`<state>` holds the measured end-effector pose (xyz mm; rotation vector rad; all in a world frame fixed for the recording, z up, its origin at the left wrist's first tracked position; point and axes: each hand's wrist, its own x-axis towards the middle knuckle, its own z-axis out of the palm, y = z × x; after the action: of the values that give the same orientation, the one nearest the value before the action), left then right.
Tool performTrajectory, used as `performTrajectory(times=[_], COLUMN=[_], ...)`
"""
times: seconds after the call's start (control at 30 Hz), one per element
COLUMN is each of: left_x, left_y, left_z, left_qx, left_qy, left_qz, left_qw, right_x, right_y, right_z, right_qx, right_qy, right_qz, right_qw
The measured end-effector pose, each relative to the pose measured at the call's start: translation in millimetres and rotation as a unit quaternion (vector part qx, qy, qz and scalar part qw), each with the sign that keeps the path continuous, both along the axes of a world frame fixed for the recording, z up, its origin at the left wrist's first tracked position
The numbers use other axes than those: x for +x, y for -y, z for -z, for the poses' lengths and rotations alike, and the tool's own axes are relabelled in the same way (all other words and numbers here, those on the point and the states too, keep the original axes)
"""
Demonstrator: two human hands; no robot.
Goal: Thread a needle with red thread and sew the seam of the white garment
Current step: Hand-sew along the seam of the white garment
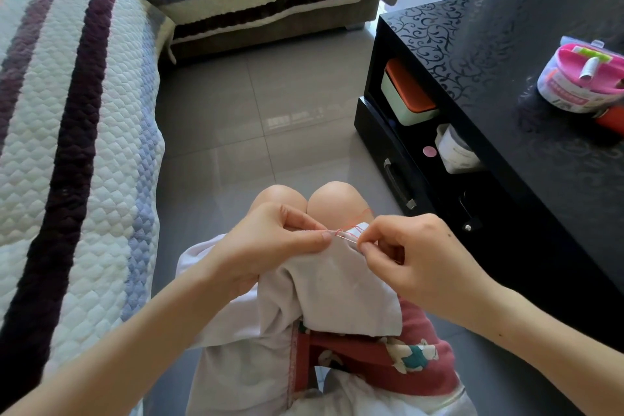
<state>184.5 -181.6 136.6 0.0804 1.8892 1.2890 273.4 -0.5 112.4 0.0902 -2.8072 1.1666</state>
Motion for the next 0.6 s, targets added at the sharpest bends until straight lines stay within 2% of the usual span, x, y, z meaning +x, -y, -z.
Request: performTrajectory(times=[0.6], left_x=[-1.1], left_y=[-1.7], left_z=[2.0], left_qx=[-0.008], left_qy=[-0.015], left_qz=[0.0], left_qw=[1.0], right_x=[-4.7], right_y=[2.6], right_z=[-1.2], right_qx=[0.019], right_qy=[0.005], right_qz=[-0.01], right_qw=[1.0])
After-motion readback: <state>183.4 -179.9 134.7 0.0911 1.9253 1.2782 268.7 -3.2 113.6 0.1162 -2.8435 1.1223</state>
